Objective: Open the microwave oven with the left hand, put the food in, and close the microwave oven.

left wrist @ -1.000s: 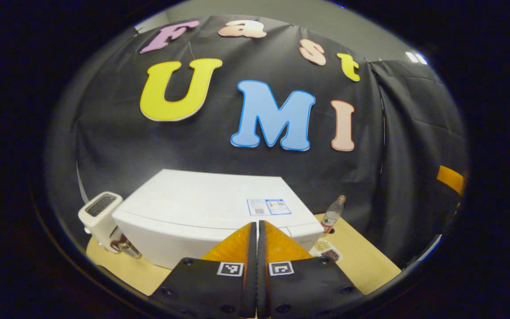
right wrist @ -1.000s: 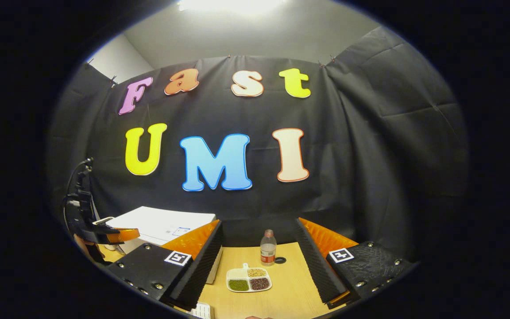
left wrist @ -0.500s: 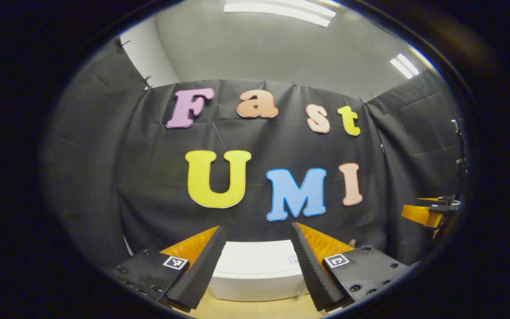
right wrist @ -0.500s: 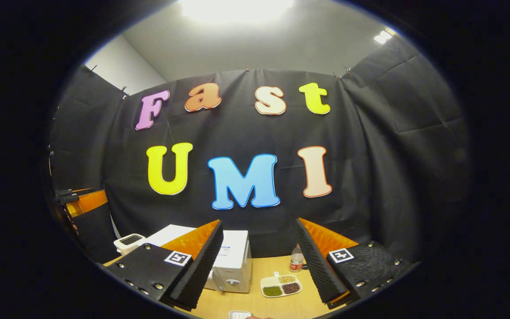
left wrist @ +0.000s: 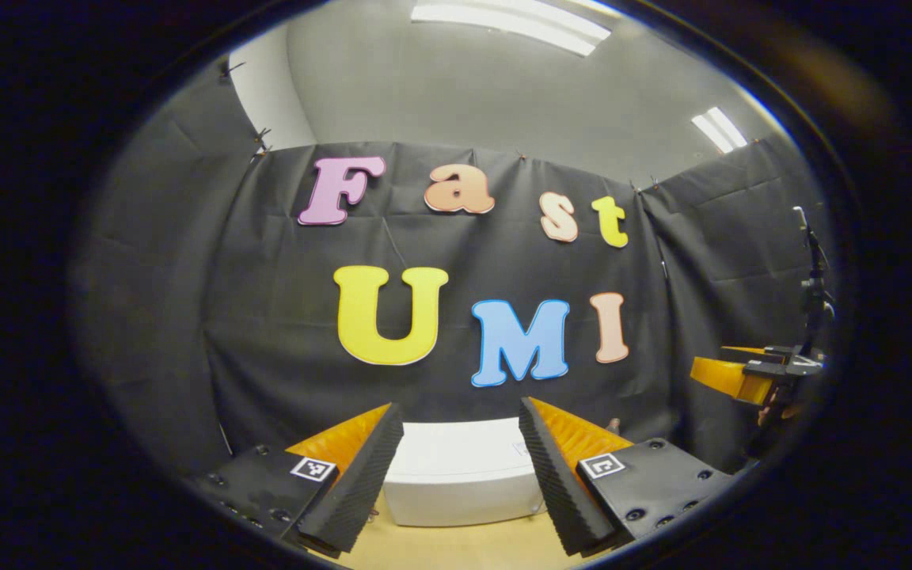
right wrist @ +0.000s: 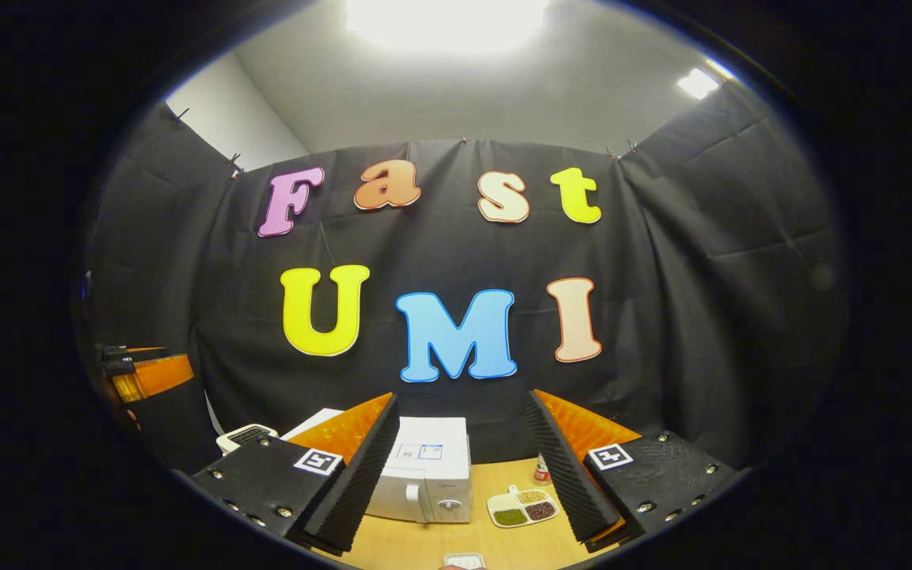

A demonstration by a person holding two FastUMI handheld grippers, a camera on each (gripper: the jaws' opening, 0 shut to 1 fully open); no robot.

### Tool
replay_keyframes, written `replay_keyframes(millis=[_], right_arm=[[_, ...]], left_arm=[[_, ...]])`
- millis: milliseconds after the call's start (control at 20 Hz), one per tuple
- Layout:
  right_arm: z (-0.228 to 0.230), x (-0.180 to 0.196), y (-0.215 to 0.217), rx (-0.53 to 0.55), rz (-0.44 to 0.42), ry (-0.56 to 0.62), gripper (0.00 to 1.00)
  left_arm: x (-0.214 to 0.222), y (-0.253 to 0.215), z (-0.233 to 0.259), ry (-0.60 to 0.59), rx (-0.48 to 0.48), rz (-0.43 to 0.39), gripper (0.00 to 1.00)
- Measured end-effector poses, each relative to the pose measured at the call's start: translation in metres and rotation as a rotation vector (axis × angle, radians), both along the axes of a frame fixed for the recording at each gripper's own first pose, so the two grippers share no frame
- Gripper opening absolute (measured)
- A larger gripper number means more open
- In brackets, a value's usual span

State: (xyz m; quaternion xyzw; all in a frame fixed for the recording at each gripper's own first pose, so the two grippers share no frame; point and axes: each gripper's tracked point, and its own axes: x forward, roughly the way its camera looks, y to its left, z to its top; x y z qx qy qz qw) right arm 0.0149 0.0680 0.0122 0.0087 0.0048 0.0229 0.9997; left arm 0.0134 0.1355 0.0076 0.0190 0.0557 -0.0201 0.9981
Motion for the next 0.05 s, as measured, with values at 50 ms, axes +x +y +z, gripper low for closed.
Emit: replay_keyframes(millis=[50], right_arm=[[0.0018, -0.0037, 0.0036, -0.003, 0.0, -0.002, 0.97]], left_arm=[[-0.006, 0.0013, 0.0015, -0.006, -0.002, -0.003, 0.97]])
